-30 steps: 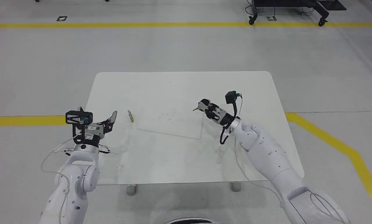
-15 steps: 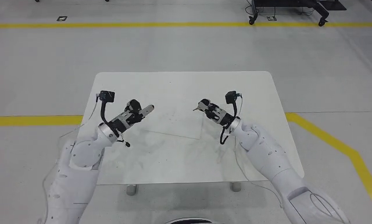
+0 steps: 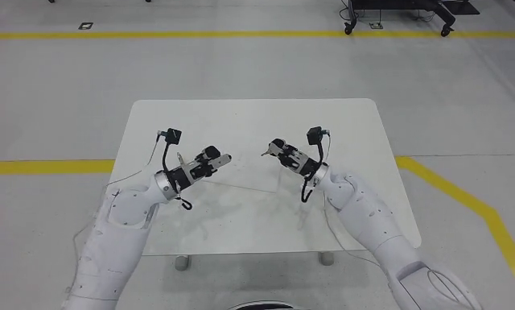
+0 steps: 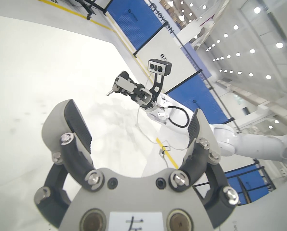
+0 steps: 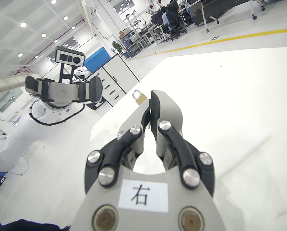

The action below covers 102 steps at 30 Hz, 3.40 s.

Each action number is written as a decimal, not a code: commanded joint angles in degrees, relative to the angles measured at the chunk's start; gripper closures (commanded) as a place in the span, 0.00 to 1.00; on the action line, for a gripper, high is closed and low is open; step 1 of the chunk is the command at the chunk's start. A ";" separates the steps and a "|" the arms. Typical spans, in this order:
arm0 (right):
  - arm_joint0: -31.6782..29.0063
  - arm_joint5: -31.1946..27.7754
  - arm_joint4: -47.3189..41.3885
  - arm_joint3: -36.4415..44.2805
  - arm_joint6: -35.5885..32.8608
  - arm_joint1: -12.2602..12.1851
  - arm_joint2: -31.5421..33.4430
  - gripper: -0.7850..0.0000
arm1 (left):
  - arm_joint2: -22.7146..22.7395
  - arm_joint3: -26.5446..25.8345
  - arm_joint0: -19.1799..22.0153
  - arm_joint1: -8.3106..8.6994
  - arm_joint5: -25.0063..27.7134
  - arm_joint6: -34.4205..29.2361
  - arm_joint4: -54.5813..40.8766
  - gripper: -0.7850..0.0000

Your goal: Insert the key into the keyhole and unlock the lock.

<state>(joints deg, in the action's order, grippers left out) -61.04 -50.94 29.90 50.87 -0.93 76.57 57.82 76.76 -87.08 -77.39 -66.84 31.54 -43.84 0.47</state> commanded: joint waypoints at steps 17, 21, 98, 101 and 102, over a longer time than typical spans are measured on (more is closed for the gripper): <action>2.92 -7.06 -36.37 -4.27 -24.22 1.59 -4.10 1.00 | -12.50 19.97 13.67 -2.42 10.00 -2.37 -4.63 0.00; 3.73 -7.06 -40.74 -5.31 -29.06 1.58 -4.42 1.00 | -13.91 21.53 14.86 -2.70 11.24 -2.91 -5.47 0.13; 10.03 -5.34 -52.75 -12.64 -47.07 2.68 -11.29 0.91 | -17.13 27.39 18.49 -1.87 11.51 -5.65 -10.33 1.00; 10.36 -5.42 -52.79 -13.01 -46.99 2.68 -11.71 1.00 | -17.33 27.52 18.65 -1.83 11.49 -5.78 -9.89 1.00; 10.44 -5.45 -52.84 -13.17 -46.96 2.68 -11.83 1.00 | -17.37 27.55 18.69 -1.82 11.49 -5.72 -9.82 1.00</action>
<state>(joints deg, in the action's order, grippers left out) -50.68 -56.37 -22.92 37.84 -47.91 79.25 46.08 59.43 -59.56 -58.74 -68.68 43.05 -49.59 -9.46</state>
